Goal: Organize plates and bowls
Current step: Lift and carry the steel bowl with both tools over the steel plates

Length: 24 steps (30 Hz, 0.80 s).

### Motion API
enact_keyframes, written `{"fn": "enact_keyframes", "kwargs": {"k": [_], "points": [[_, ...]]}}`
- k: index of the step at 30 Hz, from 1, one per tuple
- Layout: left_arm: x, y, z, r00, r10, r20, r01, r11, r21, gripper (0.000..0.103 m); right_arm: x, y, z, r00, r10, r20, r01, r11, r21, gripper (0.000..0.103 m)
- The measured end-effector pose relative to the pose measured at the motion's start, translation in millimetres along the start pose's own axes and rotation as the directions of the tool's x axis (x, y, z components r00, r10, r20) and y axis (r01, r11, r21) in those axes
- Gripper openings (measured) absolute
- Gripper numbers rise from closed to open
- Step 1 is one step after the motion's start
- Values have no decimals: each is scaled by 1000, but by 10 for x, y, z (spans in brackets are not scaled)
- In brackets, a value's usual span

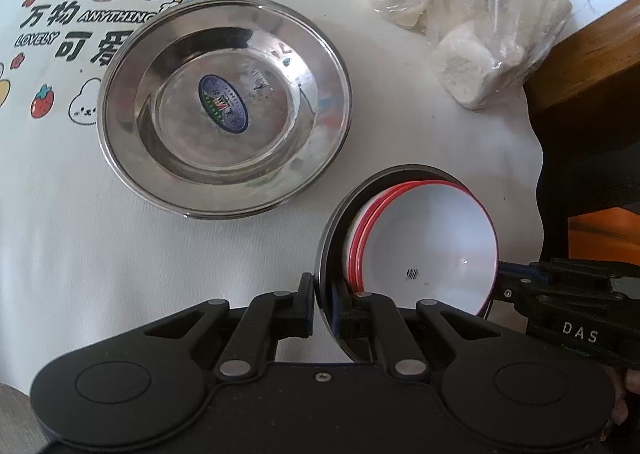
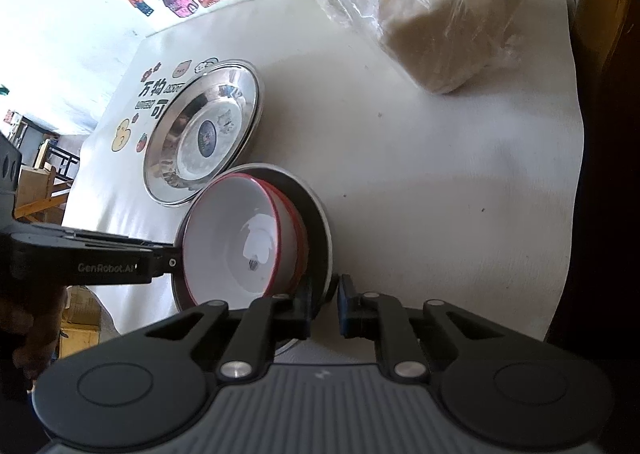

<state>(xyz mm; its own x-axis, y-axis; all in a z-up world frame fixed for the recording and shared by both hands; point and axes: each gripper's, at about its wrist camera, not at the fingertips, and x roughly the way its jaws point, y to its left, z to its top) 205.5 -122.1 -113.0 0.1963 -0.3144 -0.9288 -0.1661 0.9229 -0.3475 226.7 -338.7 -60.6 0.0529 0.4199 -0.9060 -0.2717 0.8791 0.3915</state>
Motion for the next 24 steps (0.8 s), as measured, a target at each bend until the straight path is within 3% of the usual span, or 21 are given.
{"fn": "enact_keyframes", "kwargs": {"k": [15,24], "points": [[-54,75,-38,999,-18,-45,13,994,-105,7,32,-64,64,999,16,-50,-10,995,102,10],[-111,106,-78,999,-51,-19,48,990,-130,7,-34,-84,58,999,21,-40,-16,994,107,11]]}}
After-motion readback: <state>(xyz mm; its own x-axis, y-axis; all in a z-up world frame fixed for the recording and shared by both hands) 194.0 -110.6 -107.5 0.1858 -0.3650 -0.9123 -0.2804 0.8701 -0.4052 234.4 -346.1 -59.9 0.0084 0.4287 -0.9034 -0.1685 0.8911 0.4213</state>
